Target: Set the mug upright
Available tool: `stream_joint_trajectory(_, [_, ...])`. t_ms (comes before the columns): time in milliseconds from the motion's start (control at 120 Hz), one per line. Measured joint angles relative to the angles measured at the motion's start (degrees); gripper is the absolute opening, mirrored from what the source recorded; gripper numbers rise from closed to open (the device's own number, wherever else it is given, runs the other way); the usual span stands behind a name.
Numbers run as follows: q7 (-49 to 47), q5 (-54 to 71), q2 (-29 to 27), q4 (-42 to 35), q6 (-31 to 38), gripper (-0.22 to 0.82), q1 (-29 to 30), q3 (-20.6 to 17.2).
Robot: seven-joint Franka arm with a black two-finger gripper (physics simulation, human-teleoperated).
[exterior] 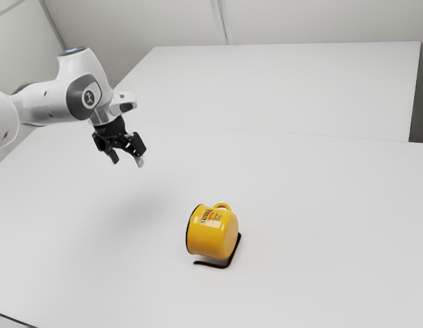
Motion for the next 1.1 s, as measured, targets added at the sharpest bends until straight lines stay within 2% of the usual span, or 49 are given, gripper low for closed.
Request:
stream_joint_trajectory(167, [0.56, -3.02, -0.4, -1.62, 1.07, 0.6, 0.04, 0.2])
stream_joint_trajectory(500, [9.67, -30.98, 5.92, -4.92, 2.43, 0.6, 0.08, 0.34])
stream_joint_trajectory(892, [23.89, -49.0, 8.37, -8.46, -2.13, 0.6, -0.41, 1.54])
stream_joint_trajectory(1100, [32.99, -52.77, 7.79, -10.5, -5.25, 0.6, -0.65, 1.84])
